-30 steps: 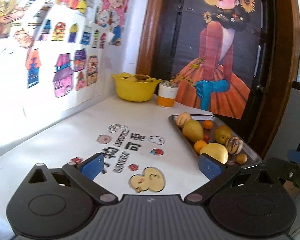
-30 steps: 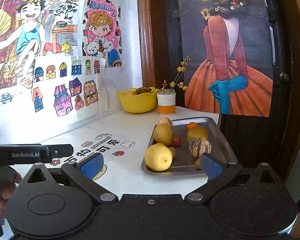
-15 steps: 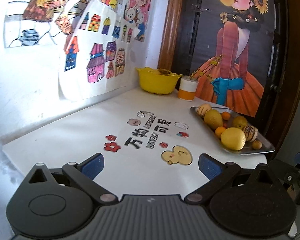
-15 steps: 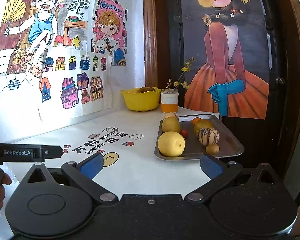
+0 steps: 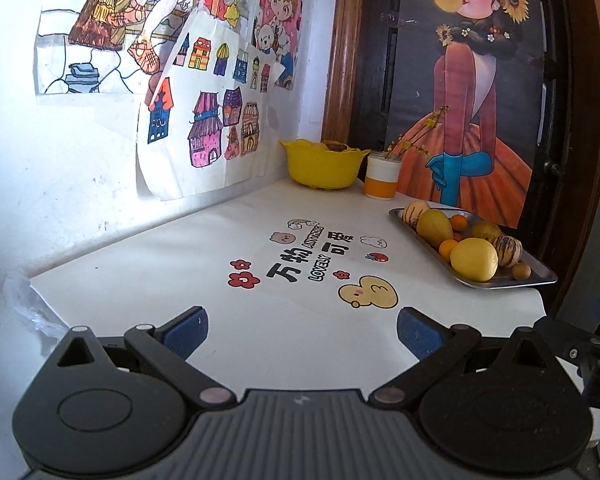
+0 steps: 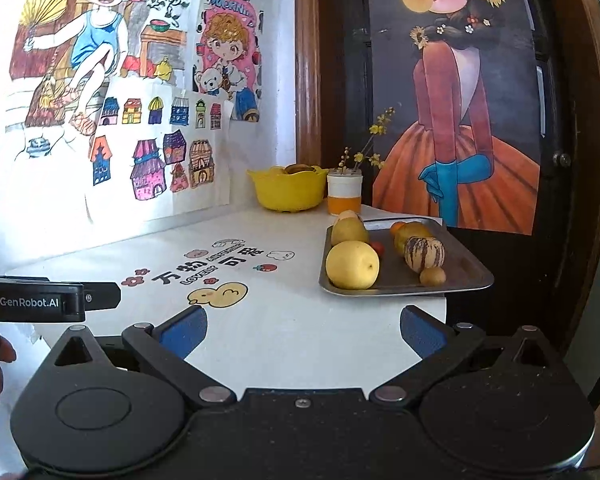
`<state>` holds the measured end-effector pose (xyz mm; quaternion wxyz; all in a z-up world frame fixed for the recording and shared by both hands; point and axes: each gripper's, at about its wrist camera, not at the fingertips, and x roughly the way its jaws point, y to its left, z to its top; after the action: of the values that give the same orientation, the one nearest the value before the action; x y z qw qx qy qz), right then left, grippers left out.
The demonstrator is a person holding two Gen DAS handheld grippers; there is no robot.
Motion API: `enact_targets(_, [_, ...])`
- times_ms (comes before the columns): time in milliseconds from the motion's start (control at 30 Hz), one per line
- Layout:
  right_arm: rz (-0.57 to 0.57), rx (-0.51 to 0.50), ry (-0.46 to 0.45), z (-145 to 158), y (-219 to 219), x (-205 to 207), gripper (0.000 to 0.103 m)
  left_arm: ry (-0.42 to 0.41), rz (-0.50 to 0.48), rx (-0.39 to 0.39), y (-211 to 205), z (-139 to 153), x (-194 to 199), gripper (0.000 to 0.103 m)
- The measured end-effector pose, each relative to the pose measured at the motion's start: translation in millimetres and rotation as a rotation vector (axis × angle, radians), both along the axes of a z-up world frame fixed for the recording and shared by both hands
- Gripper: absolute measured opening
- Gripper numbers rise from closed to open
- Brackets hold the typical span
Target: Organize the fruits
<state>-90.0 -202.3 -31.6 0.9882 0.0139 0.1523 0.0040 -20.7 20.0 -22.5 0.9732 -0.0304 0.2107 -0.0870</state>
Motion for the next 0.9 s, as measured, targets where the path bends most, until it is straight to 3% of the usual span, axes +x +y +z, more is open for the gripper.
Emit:
enact_targets(433, [0.006, 0.020, 0.002, -14, 3, 3, 0.102, 0.008, 0.020, -0.039, 18, -13, -6, 0.103])
enact_targets(900, [0.013, 0.026, 0.019, -20, 3, 7, 0.102, 0.017, 0.037, -0.025, 22, -21, -6, 0.103])
